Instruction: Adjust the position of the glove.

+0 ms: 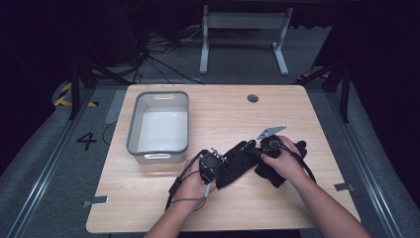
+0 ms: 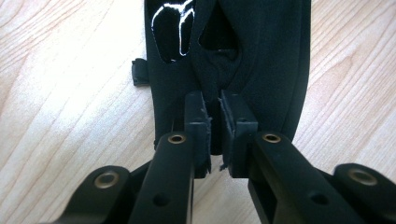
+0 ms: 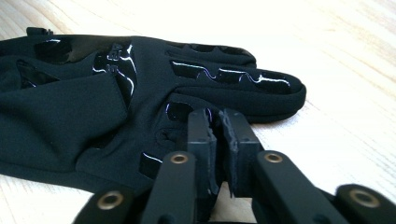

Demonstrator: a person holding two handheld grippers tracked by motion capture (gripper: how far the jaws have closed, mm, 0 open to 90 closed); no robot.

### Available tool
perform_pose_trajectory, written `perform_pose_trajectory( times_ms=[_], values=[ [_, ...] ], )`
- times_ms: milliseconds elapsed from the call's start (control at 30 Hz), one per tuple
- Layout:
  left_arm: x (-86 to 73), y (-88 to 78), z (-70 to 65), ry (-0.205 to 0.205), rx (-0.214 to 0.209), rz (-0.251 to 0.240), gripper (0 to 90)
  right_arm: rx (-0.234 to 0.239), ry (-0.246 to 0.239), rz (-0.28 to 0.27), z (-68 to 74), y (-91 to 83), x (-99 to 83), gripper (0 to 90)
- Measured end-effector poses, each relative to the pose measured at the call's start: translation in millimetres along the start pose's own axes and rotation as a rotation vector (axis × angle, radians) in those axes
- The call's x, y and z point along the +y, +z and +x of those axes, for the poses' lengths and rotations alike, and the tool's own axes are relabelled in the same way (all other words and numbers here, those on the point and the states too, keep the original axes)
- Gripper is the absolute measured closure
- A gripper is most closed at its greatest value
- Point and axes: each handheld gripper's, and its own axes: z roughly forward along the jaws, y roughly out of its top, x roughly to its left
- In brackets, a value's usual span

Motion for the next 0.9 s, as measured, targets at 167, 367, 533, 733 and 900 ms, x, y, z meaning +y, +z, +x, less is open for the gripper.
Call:
perform_pose_trajectory(
  times_ms=[167,367,533,733,900],
  values=[
    [0.4,-7.2,-2.5,0.015,0.023,-0.006,84.9,0.000,-0.020,-0.037,2.2,-7.2,1.2,85.7],
    [-1.3,-25.7,-4.0,0.044,0.035,-0.037,85.0,-0.001,-0.042,-0.108,10.6,-27.8,4.2,85.8],
    [-4.3,-44.1,-4.8,0.073,0.038,-0.057,84.9,0.018,-0.036,-0.170,20.7,-50.8,2.4,85.7],
    [-4.1,-60.4,-7.6,0.117,0.027,-0.069,84.9,0.035,-0.036,-0.204,36.9,-80.8,-8.2,85.7],
    [-4.1,-66.9,-10.9,0.173,0.007,-0.043,84.9,0.032,-0.052,-0.224,51.5,-97.7,-19.2,85.7]
  ],
)
